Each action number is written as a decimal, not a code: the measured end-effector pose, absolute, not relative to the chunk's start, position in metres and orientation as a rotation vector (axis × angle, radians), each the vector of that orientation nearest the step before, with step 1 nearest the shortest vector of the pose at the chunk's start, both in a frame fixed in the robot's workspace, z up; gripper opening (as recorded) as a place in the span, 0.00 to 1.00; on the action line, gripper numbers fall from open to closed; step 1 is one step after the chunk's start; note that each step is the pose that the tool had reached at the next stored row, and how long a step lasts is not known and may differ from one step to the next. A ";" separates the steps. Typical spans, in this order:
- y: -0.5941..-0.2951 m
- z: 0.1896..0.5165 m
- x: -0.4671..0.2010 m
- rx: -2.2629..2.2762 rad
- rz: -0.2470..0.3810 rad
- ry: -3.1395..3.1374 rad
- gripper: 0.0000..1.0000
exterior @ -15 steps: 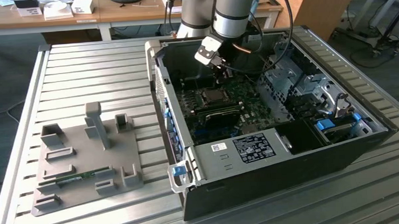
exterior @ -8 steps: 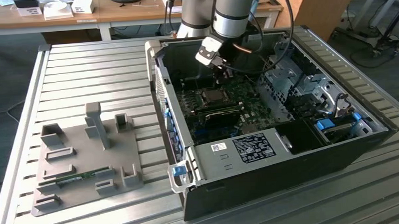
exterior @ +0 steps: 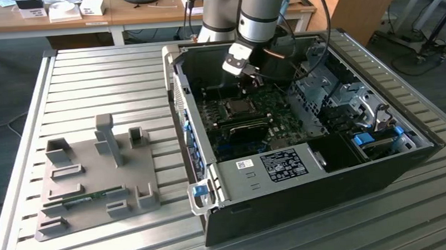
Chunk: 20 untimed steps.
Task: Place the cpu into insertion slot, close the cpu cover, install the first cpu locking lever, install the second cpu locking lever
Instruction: 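Close the cpu cover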
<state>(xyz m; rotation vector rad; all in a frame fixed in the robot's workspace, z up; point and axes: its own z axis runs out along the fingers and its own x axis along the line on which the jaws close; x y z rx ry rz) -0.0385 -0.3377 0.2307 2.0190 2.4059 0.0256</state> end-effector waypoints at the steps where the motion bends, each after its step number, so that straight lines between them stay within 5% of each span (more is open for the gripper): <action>1: -0.338 0.231 -0.039 2.011 0.026 2.413 0.11; 20: -0.338 0.231 -0.039 1.772 0.026 2.595 0.11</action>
